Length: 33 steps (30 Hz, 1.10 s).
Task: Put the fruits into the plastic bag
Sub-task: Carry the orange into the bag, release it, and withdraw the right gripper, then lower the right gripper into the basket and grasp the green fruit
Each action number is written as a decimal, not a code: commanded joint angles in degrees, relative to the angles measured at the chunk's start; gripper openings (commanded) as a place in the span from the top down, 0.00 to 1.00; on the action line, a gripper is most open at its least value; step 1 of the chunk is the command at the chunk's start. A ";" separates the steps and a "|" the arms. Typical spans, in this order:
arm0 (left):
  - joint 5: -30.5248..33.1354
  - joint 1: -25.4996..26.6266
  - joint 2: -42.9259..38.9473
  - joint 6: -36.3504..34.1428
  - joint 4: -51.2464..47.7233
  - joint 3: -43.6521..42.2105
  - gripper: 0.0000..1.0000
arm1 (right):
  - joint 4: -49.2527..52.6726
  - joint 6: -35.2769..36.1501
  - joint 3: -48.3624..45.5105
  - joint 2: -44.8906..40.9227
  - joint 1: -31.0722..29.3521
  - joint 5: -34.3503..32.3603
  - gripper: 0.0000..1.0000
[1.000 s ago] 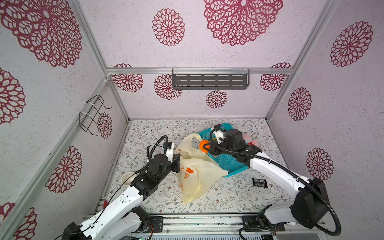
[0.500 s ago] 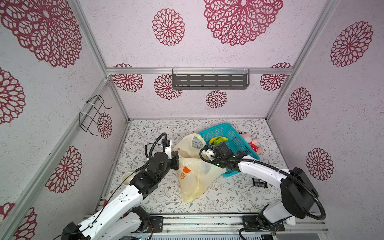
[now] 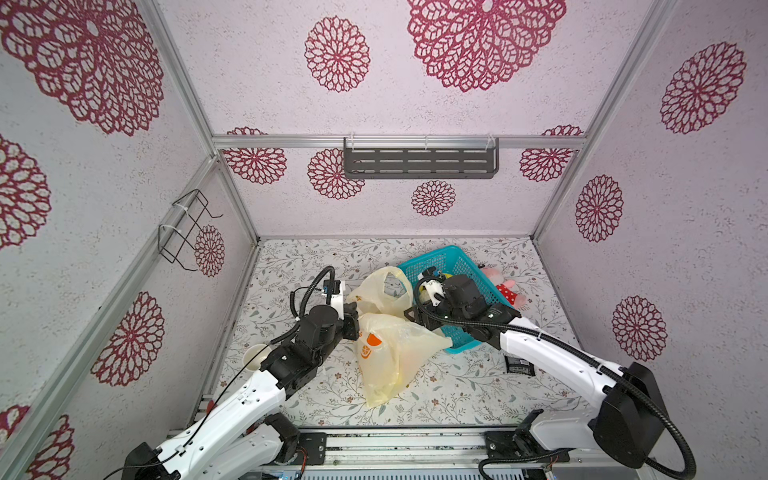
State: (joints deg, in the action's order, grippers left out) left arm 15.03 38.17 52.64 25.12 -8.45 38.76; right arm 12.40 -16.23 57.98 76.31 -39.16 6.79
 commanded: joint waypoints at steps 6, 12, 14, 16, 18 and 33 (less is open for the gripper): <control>0.62 0.59 -0.34 -0.13 0.41 0.27 1.00 | 1.19 -9.45 3.86 5.70 13.21 -5.00 0.19; 0.54 0.67 -1.28 -0.16 1.35 0.08 1.00 | 3.08 -7.30 12.85 18.91 18.70 -1.75 0.20; -0.37 0.65 -1.62 -0.22 2.56 -0.22 1.00 | 5.72 -5.94 18.11 24.47 19.66 -0.89 0.20; -0.95 0.69 -1.67 -0.32 3.09 -0.27 1.00 | 7.85 -5.61 22.80 29.29 20.16 -0.18 0.20; -1.06 0.67 -1.45 -0.68 3.06 -0.12 1.00 | 8.45 -4.85 26.59 33.45 20.22 1.67 0.21; -0.44 0.67 -2.02 -0.47 1.39 0.44 1.00 | 3.45 -7.16 22.55 34.13 20.26 0.26 0.59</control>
State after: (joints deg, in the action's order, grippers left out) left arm 14.46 38.28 51.31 24.88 -7.25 38.74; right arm 16.23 -22.72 83.83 116.18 -19.27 8.99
